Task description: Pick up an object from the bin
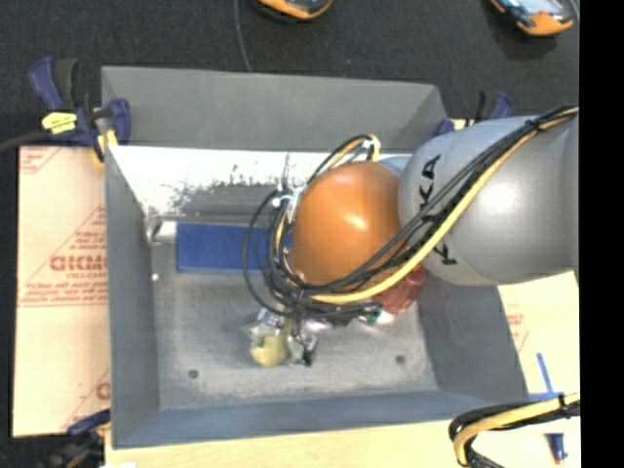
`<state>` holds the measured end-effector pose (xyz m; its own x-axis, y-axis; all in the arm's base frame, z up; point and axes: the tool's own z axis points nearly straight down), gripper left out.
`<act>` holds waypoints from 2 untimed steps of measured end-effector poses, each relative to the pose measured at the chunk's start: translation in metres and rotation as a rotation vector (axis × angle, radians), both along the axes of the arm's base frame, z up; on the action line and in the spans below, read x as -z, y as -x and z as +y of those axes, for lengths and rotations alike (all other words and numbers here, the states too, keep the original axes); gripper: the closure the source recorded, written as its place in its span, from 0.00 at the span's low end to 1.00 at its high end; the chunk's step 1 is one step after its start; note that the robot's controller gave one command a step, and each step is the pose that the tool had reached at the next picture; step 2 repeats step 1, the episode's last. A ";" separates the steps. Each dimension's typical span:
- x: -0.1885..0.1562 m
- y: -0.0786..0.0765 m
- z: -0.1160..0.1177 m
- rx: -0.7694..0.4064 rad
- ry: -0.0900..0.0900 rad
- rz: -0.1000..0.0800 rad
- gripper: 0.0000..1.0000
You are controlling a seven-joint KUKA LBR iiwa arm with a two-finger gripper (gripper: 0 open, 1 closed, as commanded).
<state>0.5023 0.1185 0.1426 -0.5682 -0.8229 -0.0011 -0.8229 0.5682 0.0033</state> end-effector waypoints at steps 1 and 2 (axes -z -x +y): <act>-0.039 -0.002 0.000 0.002 -0.001 -0.008 1.00; -0.039 -0.002 0.000 0.002 -0.001 -0.008 1.00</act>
Offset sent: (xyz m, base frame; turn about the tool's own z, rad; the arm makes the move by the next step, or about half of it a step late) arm 0.0017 0.0000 0.0867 0.0006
